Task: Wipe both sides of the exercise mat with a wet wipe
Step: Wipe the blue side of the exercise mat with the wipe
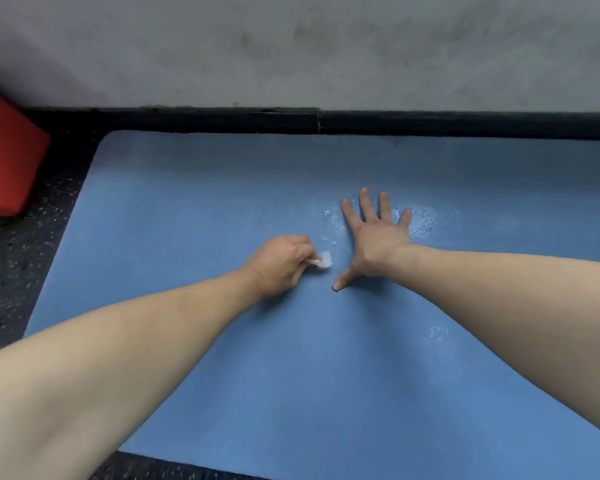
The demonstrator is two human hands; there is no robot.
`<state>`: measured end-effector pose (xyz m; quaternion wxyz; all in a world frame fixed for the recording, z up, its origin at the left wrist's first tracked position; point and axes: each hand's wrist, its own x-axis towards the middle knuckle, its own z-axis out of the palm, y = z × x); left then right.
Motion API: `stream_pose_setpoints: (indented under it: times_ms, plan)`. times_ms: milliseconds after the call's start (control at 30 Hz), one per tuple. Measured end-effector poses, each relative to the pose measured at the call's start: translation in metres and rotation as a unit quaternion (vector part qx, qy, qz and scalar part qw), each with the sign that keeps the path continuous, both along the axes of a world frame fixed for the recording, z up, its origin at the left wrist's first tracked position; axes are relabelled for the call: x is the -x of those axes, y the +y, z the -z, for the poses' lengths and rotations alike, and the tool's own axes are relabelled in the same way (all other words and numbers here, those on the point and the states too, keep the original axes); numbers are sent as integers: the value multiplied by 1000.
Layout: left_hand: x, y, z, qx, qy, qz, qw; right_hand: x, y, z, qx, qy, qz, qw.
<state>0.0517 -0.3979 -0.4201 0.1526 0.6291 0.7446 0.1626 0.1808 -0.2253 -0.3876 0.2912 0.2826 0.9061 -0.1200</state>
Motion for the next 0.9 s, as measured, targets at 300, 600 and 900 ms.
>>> stream_pose_setpoints:
  times_ms: [300, 600, 900]
  plan:
    - [-29, -11, 3, -22, -16, -6, 1000, -56, -91, -9, 18, -44, 54, 997]
    - [-36, -31, 9, -49, -5, 19, 999, -64, -91, -2, -2, -23, 40, 999]
    - [-62, -68, 4, -11, -20, -25, 999, -67, -92, -5, 5, -16, 42, 999]
